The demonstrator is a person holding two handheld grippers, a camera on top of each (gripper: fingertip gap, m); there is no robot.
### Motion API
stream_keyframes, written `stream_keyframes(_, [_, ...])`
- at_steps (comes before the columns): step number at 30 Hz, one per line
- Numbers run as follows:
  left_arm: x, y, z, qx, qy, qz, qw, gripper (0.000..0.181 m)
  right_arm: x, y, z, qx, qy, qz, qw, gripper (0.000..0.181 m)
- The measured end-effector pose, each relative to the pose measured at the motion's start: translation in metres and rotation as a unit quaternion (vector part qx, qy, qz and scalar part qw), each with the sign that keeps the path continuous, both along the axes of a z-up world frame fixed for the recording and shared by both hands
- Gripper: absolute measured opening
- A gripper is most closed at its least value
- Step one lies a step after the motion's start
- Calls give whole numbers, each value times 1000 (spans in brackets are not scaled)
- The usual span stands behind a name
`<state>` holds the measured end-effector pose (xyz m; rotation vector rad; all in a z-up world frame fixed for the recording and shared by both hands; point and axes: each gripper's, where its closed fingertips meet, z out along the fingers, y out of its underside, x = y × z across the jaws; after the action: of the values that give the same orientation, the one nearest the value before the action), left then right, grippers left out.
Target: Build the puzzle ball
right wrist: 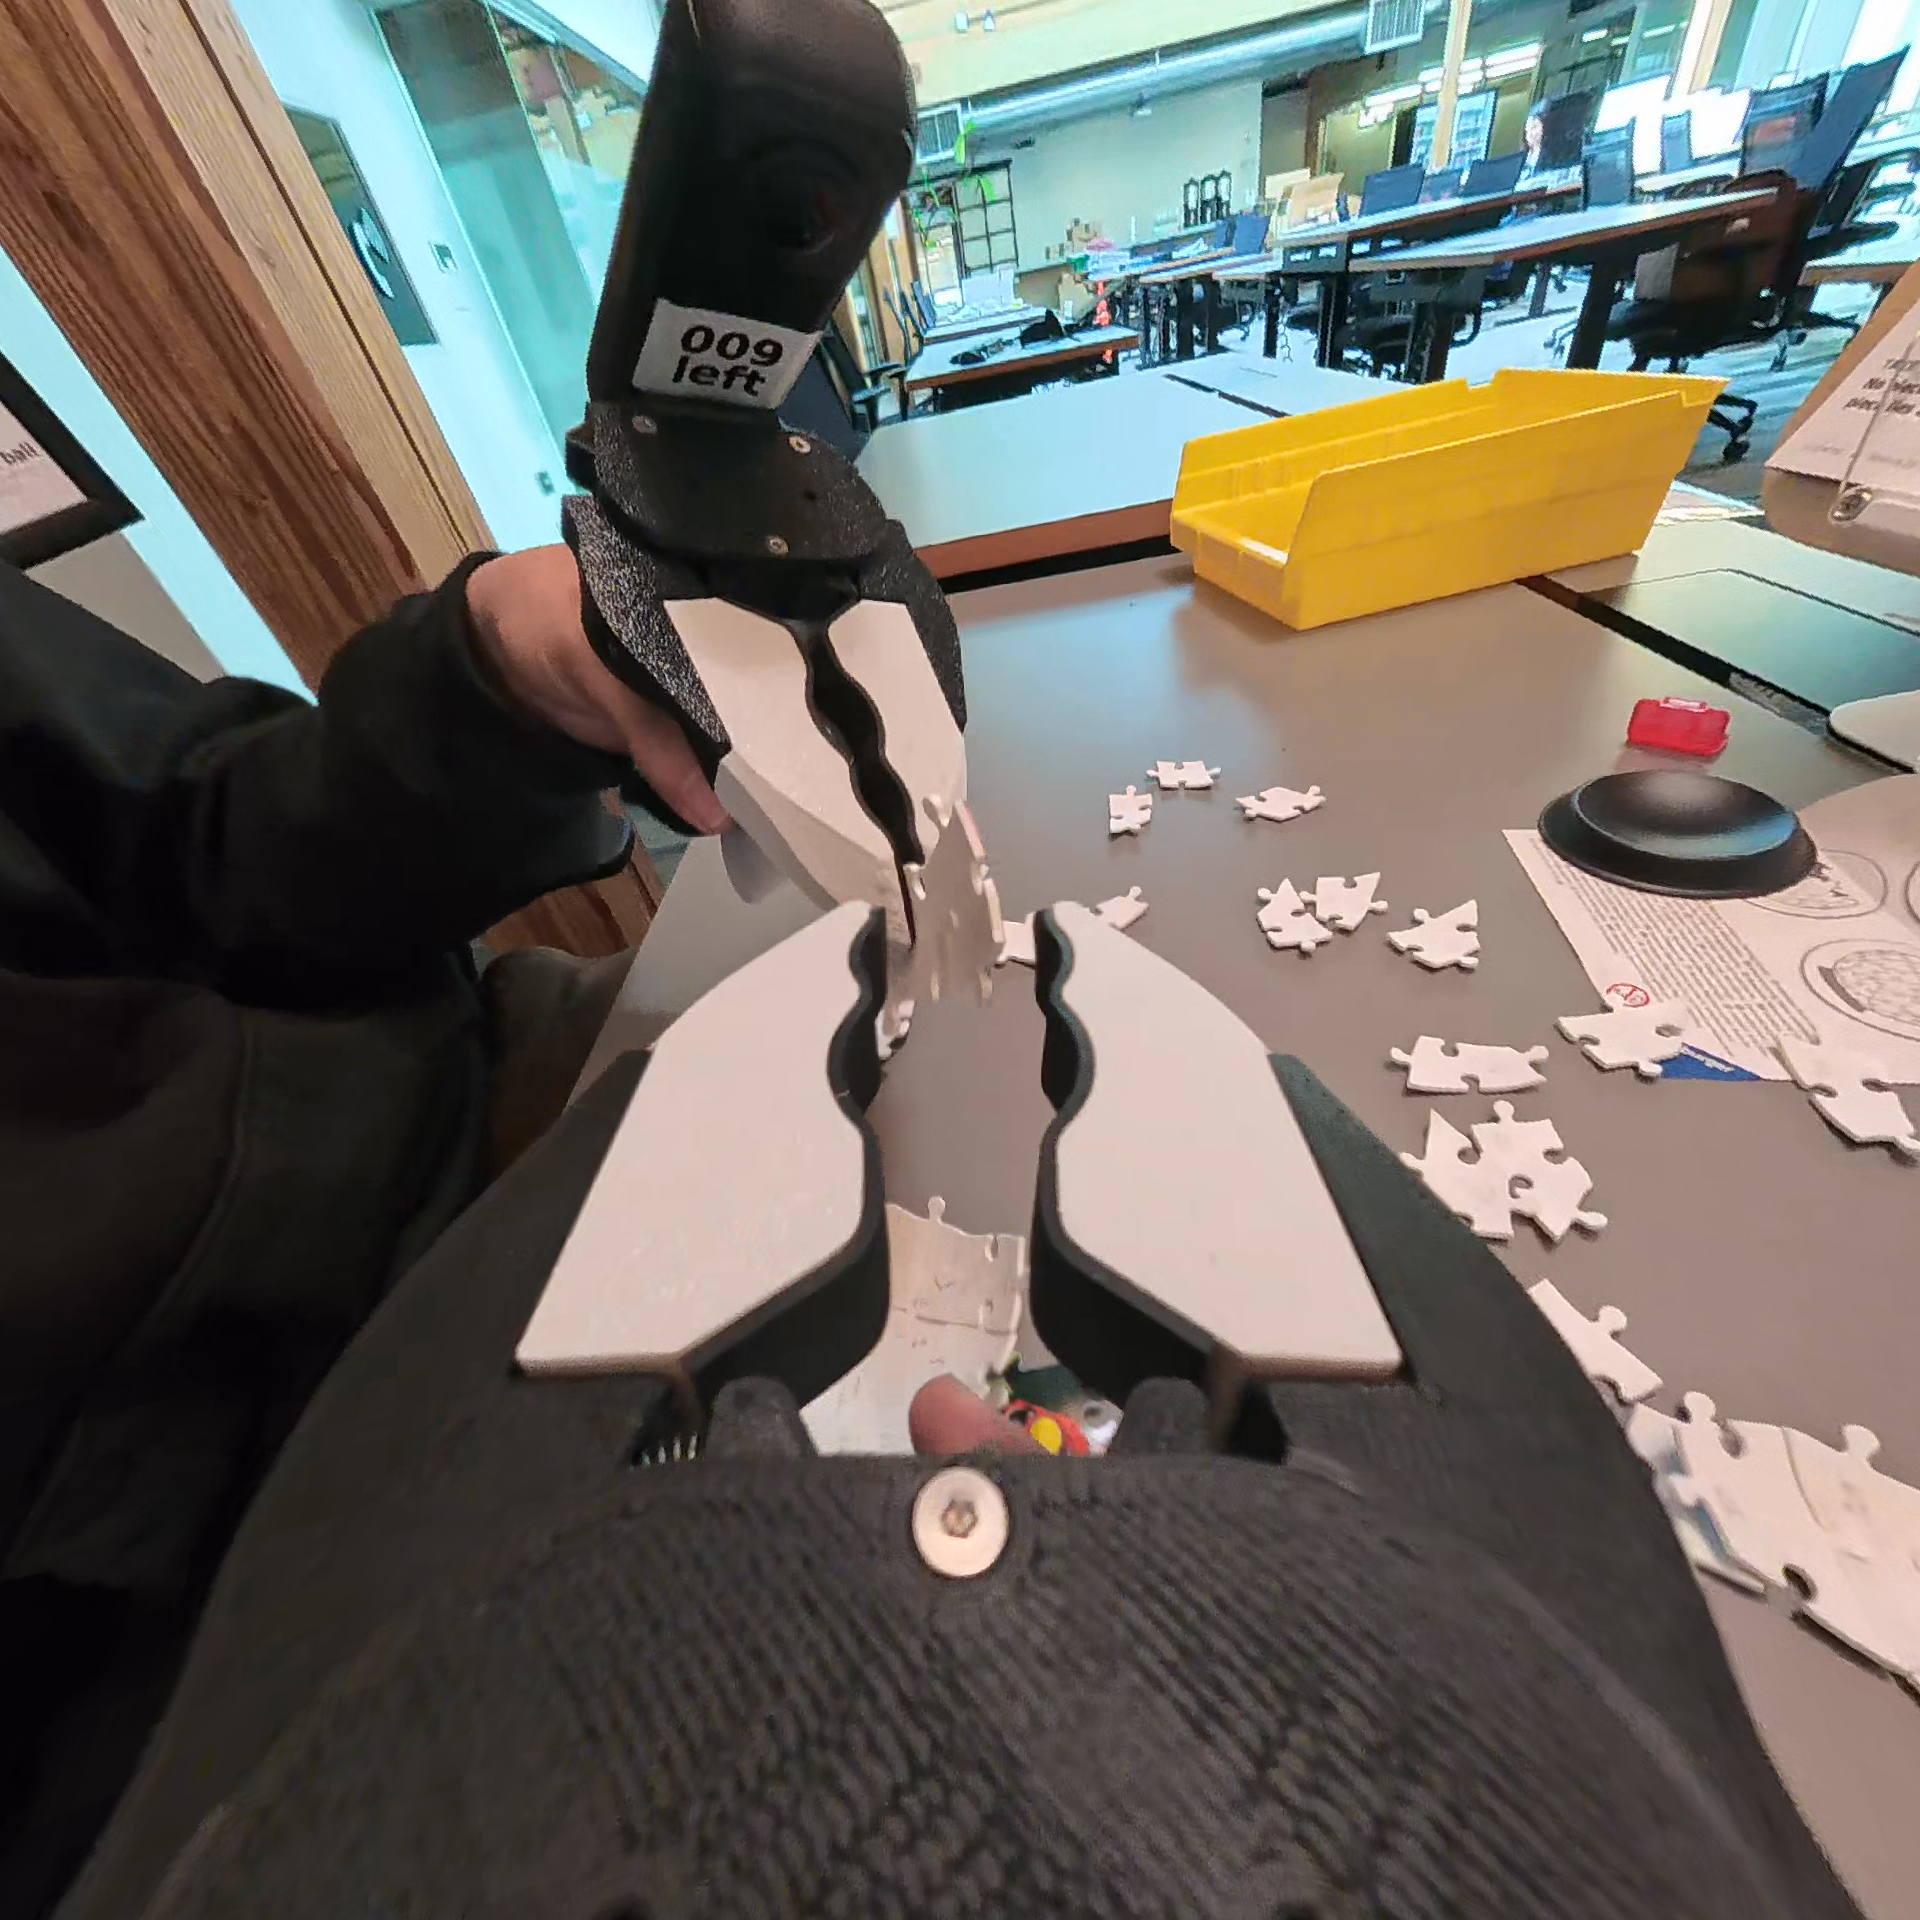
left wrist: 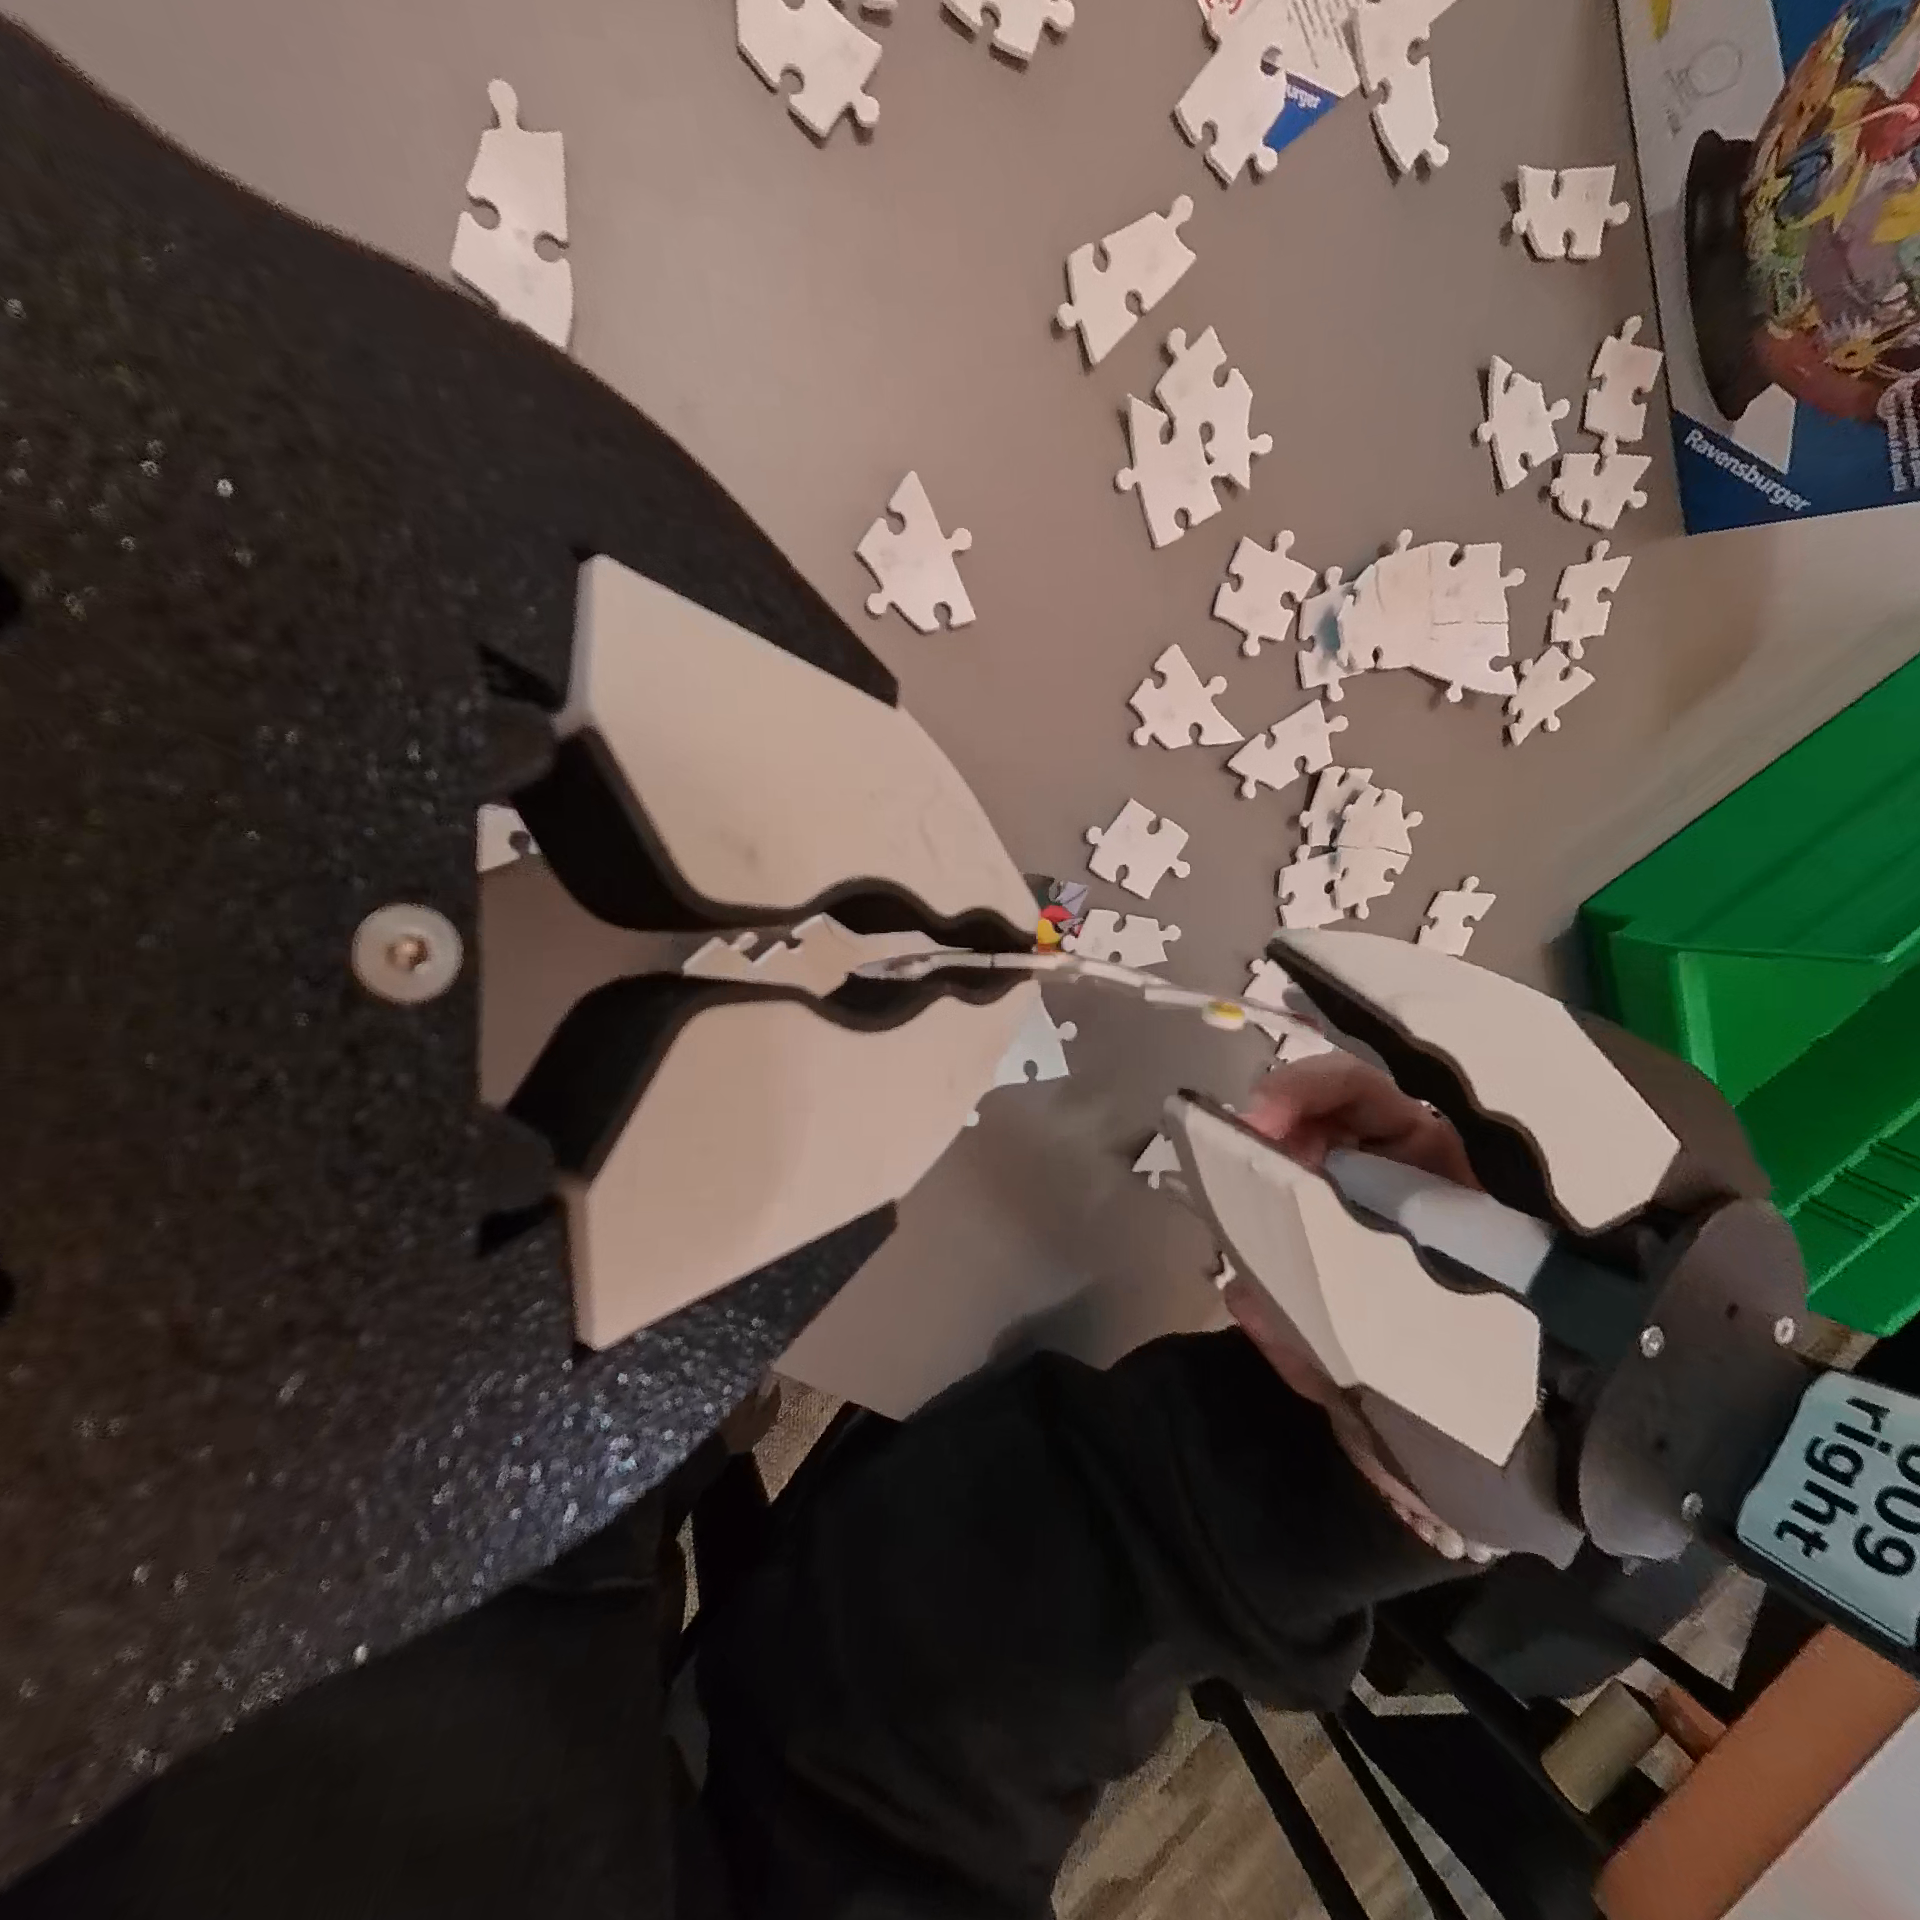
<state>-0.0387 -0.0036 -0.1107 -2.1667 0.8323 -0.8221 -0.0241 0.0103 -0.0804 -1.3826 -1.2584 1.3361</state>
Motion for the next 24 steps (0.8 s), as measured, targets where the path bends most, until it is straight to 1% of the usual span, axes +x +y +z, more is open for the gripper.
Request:
stream_keyframes(4, [2, 1, 1, -2, -11, 4, 1000, 2, -2, 0, -3, 11, -10, -1, 1000, 22])
stream_keyframes(8, [1, 1, 2, -6, -18, 7, 1000, 2, -2, 2, -1, 27, -8, -10, 1000, 5])
stream_keyframes(10, [1, 1, 3, -7, -21, 7, 1000, 2, -2, 1, 0, 34, -6, -9, 999, 3])
stream_keyframes(18, [0, 0, 4, -10, -34, 7, 999, 2, -4, 0, 1, 44, -7, -8, 999, 4])
stream_keyframes(21, [1, 1, 4, -8, -36, 9, 999, 2, -3, 0, 3, 44, -1, -11, 999, 16])
stream_keyframes(24, [-3, 2, 2, -9, -37, 14, 999, 2, 3, 3, 1, 47, -14, -22, 999, 25])
